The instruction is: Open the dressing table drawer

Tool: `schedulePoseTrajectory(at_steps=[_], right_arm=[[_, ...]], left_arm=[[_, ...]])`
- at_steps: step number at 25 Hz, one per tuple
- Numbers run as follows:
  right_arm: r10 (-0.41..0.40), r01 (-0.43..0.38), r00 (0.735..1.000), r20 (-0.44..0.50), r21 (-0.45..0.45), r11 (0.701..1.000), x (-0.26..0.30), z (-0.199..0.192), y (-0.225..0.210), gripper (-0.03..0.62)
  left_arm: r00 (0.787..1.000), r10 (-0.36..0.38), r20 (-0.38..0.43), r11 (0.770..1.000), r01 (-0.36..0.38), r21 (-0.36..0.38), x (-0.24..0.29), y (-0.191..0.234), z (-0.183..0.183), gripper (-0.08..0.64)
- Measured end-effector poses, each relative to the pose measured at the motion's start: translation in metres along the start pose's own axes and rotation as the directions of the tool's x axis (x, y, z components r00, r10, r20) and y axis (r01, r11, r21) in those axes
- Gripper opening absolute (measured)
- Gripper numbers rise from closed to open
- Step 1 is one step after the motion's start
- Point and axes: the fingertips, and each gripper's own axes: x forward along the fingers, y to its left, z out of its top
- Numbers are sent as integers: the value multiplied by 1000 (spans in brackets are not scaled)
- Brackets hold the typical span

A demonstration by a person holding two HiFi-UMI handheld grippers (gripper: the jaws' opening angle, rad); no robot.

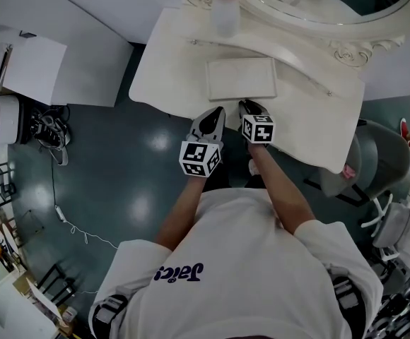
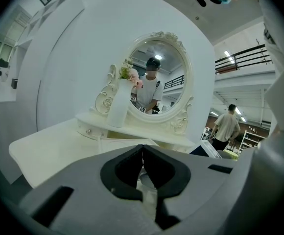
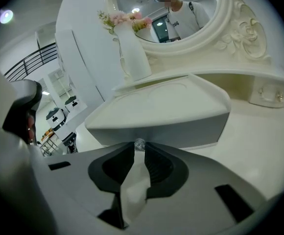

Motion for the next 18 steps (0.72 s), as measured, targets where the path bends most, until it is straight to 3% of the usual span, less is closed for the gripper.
schedulePoseTrajectory(at_steps=[18], right_arm=[[10,-12,999,-33,-65,998,-37,-40,10,67]], left_arm=[[1000,-8,-3,1000,8,-5,-19,-27,-17,15]])
